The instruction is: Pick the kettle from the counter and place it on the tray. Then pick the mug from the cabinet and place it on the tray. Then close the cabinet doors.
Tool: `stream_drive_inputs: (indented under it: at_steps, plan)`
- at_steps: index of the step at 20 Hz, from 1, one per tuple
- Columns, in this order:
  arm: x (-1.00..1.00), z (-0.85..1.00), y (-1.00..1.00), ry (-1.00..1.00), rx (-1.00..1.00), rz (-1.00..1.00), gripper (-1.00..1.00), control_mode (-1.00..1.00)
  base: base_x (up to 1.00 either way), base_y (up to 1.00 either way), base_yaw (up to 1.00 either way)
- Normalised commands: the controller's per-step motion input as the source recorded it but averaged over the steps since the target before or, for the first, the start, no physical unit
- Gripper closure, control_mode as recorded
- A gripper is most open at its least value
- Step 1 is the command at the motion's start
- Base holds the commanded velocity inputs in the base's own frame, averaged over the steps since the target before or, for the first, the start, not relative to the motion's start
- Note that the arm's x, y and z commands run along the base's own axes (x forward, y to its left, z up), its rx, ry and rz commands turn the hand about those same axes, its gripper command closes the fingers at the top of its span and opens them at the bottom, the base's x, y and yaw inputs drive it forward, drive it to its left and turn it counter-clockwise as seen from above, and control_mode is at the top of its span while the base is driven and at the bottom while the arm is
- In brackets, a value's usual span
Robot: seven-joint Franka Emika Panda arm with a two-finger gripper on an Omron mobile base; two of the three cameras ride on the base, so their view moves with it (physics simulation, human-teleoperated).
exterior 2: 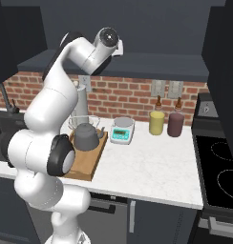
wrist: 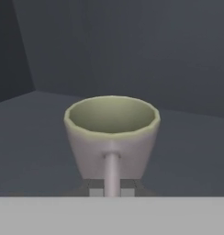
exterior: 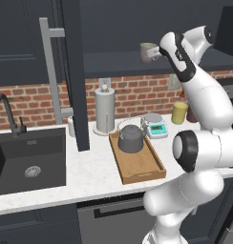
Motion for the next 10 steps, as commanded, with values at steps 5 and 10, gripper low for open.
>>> stream_drive_inputs:
  at_steps: [5, 10]
  plan:
    - [-0.17, 0.00, 0.00, 0.00, 0.00, 0.00, 1.00, -1.00, 0.00, 0.00, 0.00]
    - [-0.11, 0.00, 0.00, 0.00, 0.00, 0.00, 1.00, -1.00, 0.00, 0.00, 0.00]
